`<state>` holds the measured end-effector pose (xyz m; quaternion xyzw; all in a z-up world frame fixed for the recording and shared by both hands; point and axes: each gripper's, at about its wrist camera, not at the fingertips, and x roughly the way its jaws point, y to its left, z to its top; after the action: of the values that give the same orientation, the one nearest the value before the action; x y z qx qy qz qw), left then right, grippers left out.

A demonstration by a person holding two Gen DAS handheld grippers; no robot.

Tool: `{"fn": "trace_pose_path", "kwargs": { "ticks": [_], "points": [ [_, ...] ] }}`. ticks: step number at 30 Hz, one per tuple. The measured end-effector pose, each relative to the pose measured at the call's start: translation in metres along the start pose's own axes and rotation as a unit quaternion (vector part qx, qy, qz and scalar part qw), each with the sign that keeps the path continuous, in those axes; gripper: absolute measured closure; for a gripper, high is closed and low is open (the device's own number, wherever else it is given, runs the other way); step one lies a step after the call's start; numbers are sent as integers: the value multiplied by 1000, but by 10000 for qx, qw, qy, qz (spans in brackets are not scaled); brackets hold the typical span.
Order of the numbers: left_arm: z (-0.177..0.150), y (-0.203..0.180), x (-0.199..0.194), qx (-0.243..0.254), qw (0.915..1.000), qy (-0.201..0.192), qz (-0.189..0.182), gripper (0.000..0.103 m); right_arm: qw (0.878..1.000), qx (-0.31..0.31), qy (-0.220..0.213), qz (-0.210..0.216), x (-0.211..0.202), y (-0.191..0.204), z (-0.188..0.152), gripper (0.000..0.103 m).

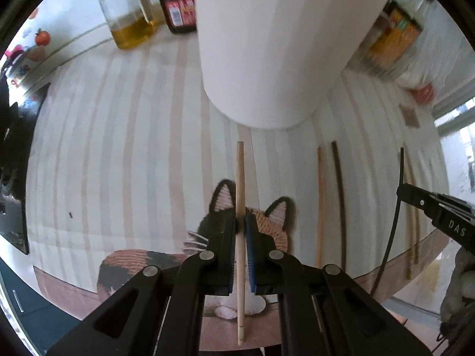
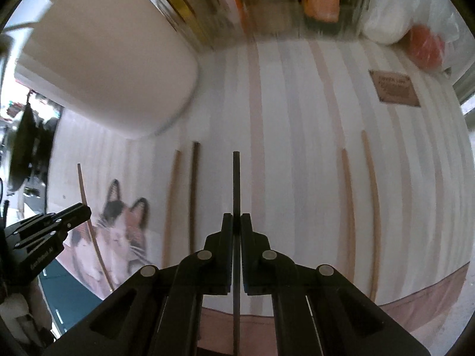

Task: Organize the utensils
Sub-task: 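Grasp a light chopstick with the left tool while the right tool grasps a dark chopstick, then lift both chopsticks and carry them up above the beige holder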

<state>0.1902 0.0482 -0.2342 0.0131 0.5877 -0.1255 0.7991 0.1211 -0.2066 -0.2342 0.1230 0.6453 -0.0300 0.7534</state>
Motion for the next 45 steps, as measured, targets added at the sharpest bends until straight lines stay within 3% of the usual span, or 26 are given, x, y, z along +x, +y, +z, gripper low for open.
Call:
{"fn": "trace_pose_path", "kwargs": {
  "ticks": [2, 7, 8, 10, 29, 45],
  "points": [
    [-2, 4, -14, -16, 9999, -142, -26, 99, 9998, -36, -175, 37, -6, 1, 19, 98],
    [6, 25, -33, -106, 9989, -464, -21, 99, 9975, -170, -649, 231, -41, 11, 22, 98],
    [6, 26, -38, -103, 9986, -517, -23, 99, 9971, -176, -702, 253, -42, 13, 35, 99],
    [19, 24, -41, -119, 9981, -597, -19, 99, 9959, -226, -830, 293, -49, 20, 38, 99],
    [32, 26, -95, -249, 9898, -1405, -17, 99, 9828, -531, -1657, 623, -105, 64, 47, 99],
    [70, 27, -198, -218, 9718, -2347, 37, 99, 9618, -981, -2402, 871, -203, 101, 79, 99]
  ]
}}
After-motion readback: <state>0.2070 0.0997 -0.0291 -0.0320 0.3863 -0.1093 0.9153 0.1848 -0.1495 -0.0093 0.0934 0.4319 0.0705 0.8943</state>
